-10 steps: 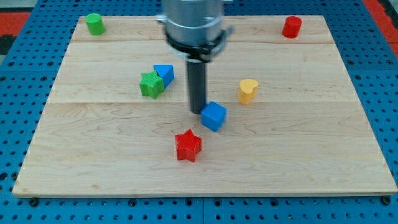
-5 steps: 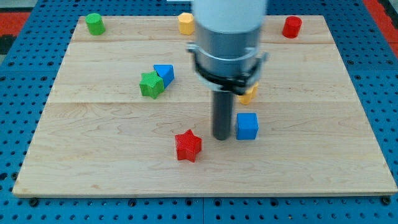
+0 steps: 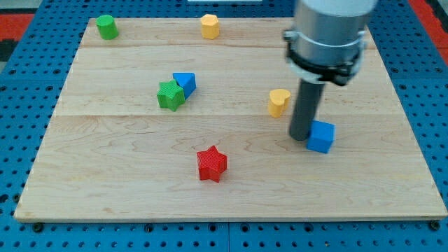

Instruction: Slide the blue cube towards the bottom right

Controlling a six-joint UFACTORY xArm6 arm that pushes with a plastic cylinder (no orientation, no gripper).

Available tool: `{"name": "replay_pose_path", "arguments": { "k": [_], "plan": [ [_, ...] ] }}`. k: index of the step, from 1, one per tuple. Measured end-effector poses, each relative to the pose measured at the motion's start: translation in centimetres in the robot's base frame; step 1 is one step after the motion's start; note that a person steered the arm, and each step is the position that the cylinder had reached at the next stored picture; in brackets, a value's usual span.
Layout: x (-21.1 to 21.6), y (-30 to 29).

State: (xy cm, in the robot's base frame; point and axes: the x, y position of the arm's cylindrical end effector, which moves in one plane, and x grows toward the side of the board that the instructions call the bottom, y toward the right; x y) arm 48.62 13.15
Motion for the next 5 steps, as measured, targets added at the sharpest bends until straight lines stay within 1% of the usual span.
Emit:
{"name": "replay_pose_path", "arguments": {
  "k": [1,2,3,4,5],
  "plan": [
    [-0.4,1.1],
    [-2.9,0.9],
    [-2.3,3.0],
    [0.8,4.5],
    [0.8,4.9]
  ]
}}
